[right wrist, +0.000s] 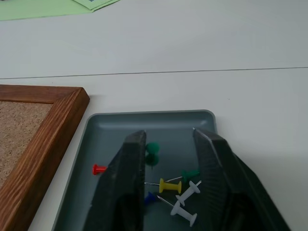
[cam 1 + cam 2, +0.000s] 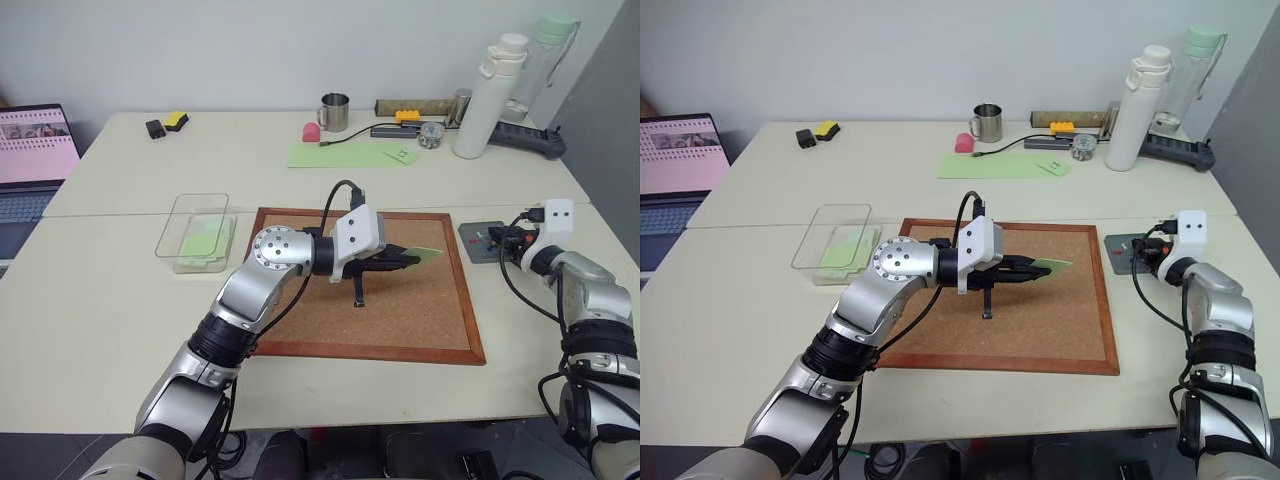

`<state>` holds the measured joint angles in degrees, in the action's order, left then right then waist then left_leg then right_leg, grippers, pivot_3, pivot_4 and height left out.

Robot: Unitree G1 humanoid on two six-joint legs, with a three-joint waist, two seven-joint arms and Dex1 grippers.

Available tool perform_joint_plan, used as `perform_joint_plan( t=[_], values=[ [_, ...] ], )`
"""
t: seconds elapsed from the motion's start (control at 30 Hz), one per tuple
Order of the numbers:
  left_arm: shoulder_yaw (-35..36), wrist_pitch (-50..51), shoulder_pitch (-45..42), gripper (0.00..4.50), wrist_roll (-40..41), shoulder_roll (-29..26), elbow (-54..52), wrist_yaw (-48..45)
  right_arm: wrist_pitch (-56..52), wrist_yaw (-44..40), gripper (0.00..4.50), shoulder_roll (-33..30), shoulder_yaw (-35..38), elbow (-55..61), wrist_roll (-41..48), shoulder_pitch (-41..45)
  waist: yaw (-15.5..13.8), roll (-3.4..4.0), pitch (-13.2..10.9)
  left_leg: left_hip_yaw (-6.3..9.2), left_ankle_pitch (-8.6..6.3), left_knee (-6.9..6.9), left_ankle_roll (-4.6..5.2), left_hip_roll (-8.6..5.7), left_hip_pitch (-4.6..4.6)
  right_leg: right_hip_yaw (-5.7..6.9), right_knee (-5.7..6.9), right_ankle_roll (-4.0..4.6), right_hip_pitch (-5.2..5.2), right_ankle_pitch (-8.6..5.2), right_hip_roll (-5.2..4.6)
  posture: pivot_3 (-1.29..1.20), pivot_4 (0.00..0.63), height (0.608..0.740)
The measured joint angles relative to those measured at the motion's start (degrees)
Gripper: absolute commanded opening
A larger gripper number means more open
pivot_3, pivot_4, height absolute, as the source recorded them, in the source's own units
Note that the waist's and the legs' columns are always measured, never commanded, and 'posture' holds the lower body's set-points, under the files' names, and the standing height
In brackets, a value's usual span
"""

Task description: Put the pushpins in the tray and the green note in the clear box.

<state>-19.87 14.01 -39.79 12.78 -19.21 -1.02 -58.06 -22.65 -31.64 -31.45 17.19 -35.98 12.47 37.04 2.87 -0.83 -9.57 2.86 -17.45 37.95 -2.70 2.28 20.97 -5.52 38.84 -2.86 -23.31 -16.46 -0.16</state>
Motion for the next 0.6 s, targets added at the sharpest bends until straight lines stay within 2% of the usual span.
perform_joint_plan(
  t=[0.33, 0.43, 0.6],
  values=[
    [2.4, 2.3, 0.4, 0.0, 0.5, -0.2, -0.6, 1.9, 1.1, -1.3, 1.78, -2.4, -0.5, 0.4, 0.2, 0.6, 0.0, 0.01, 0.0, 0.01, 0.0, 0.0, 0.0, 0.0, 0.0, 0.03, 0.01, 0.0, 0.0, 0.0, 0.01, 0.0, 0.15, 0.74],
    [5.0, 3.6, -0.9, 0.0, 1.1, -0.4, 0.2, 3.3, 3.7, -4.6, 1.78, -3.4, -1.9, 7.1, 0.3, -1.9, 0.0, 0.02, 0.0, 0.02, 0.0, 0.0, 0.0, 0.01, 0.01, 0.03, 0.0, 0.0, 0.0, 0.0, 0.01, 0.0, 0.15, 0.74],
    [14.6, 9.3, -1.9, 0.0, 3.1, -3.6, 1.4, 9.7, 3.6, -12.5, 1.78, -4.1, -4.2, 30.0, 5.8, -9.5, 0.2, 0.04, 0.0, 0.13, 0.0, 0.0, 0.0, 0.12, 0.01, 0.11, 0.03, -0.01, 0.0, -0.01, 0.1, 0.0, 0.15, 0.74]
  ],
)
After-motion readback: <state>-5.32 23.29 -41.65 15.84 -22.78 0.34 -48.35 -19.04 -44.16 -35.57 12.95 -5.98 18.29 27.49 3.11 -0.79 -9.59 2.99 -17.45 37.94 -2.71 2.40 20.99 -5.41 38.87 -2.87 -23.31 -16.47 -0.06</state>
